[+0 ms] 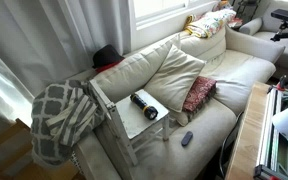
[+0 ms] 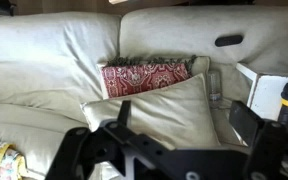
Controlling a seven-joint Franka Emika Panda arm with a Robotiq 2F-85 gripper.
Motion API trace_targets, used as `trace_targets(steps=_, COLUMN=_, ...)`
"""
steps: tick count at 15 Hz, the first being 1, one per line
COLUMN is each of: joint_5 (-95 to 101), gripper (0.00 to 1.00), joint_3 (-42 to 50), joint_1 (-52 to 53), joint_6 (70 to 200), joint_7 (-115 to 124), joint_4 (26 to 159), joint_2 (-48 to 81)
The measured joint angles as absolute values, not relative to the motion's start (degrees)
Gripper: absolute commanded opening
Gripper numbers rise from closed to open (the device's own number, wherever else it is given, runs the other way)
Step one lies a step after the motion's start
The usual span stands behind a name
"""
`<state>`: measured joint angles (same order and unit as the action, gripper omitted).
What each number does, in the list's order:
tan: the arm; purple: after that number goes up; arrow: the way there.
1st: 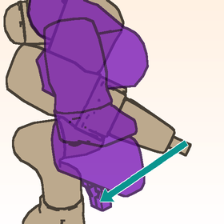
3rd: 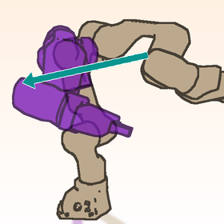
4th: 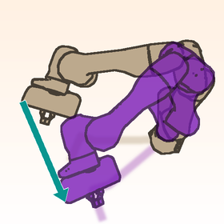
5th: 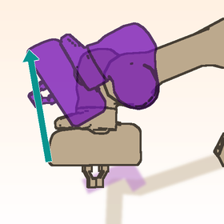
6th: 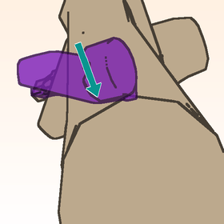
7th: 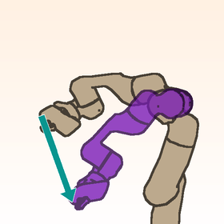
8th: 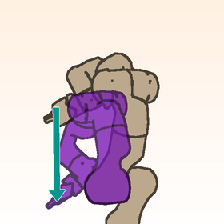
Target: Put the black torch upright on the seat of the white chair
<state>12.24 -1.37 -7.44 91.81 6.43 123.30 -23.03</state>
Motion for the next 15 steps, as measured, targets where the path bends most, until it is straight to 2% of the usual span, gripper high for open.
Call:
trace_targets(steps=8, joint_5=12.03, gripper=1.0, joint_3=-1.24, joint_1=-6.96, joint_6=92.19, joint_7=6.22, joint_4=123.26, joint_2=-22.81)
trace_targets(steps=15, joint_5=3.11, gripper=1.0, joint_3=-5.09, joint_1=2.16, joint_6=108.69, joint_7=5.31, joint_4=122.46, joint_2=-9.88)
